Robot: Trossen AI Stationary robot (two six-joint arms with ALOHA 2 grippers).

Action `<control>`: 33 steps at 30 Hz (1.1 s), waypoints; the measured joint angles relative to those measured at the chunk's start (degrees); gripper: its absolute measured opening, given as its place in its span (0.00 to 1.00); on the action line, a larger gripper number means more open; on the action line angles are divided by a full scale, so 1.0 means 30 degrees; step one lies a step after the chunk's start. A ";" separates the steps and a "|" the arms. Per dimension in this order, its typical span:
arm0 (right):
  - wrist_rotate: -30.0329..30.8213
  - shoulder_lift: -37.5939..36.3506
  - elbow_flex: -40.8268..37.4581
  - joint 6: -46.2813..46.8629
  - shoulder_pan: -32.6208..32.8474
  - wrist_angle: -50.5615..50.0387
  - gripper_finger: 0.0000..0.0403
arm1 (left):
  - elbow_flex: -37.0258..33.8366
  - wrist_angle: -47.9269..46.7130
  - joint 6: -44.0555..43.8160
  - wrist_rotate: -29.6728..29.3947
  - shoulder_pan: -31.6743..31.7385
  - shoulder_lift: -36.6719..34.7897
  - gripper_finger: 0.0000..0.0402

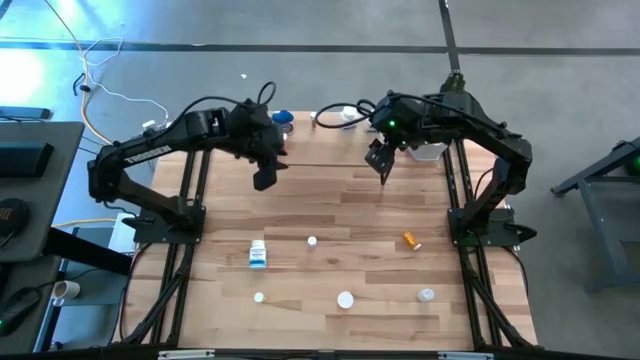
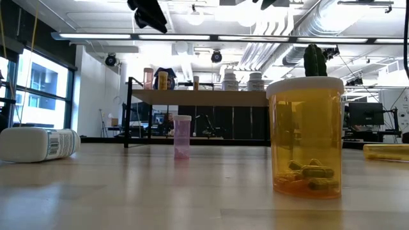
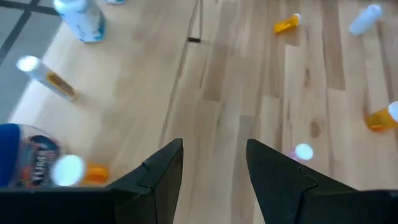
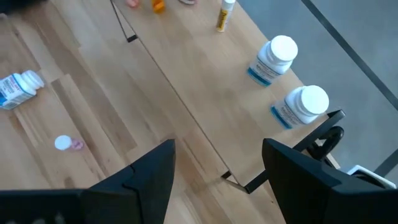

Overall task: Pick and place medicine bottles onto shelf by color
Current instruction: Put the pink pill bottle on the shelf

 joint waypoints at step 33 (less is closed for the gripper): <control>-0.0456 -0.3501 -0.6971 -0.1972 0.4779 0.2328 0.58 | -0.3311 0.0505 -0.7699 -0.0678 -0.4098 -0.4693 0.41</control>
